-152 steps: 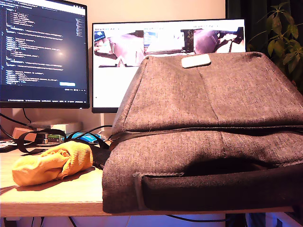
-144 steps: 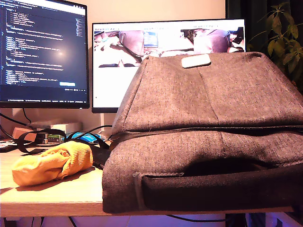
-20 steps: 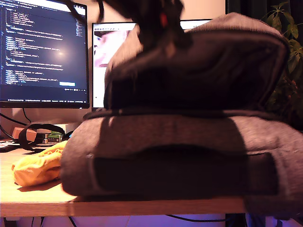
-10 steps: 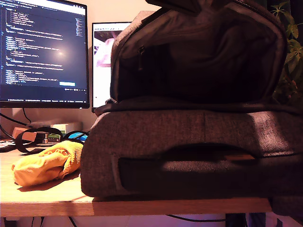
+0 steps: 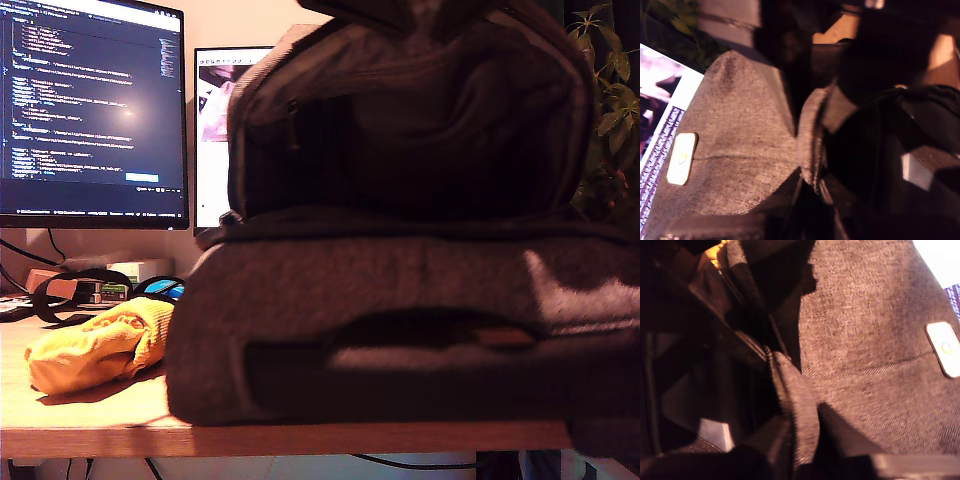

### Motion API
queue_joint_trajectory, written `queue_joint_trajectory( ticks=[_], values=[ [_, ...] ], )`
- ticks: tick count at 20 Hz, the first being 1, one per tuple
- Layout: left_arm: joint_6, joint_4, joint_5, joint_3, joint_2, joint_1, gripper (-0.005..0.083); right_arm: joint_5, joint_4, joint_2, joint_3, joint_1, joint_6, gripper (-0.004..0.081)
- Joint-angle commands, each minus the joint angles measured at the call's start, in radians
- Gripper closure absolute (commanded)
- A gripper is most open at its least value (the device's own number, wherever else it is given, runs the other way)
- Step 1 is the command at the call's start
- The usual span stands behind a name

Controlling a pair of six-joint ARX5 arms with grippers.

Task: Pack the pair of socks inside the grey Google backpack

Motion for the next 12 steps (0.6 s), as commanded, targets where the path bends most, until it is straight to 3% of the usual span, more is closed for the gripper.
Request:
queue_joint_trajectory(
  ticks=[1, 8, 12],
  values=[
    [-0.008, -0.012, 0.004, 0.034, -0.027, -0.005, 0.0780, 0.021, 0.014, 0.029, 0.002, -0.006, 0.002, 0.0781],
    [-0.008, -0.041, -0.006, 0.034, -0.047, 0.010, 0.0458, 0.021, 0.018, 0.028, 0.002, -0.010, 0.002, 0.0781],
    [-0.012, -0.062, -0.008, 0.034, -0.103, 0.010, 0.0405, 0.022, 0.018, 0.028, 0.002, -0.010, 0.002, 0.0781]
  ],
)
